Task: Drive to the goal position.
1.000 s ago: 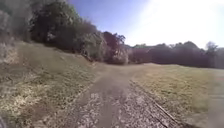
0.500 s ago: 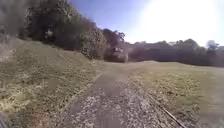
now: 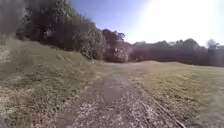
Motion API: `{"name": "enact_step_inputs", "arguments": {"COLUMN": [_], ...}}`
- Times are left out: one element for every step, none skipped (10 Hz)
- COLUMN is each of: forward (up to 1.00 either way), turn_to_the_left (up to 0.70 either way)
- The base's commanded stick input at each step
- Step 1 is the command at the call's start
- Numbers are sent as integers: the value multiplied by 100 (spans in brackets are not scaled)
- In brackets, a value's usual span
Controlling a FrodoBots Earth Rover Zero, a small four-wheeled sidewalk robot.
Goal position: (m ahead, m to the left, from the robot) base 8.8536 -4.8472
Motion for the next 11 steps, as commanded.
{"name": "enact_step_inputs", "arguments": {"forward": [50,50,50,50,50,50,50,50,50,50,50], "turn_to_the_left": [0,0,0,0,0,0,0,0,0,0,0]}}
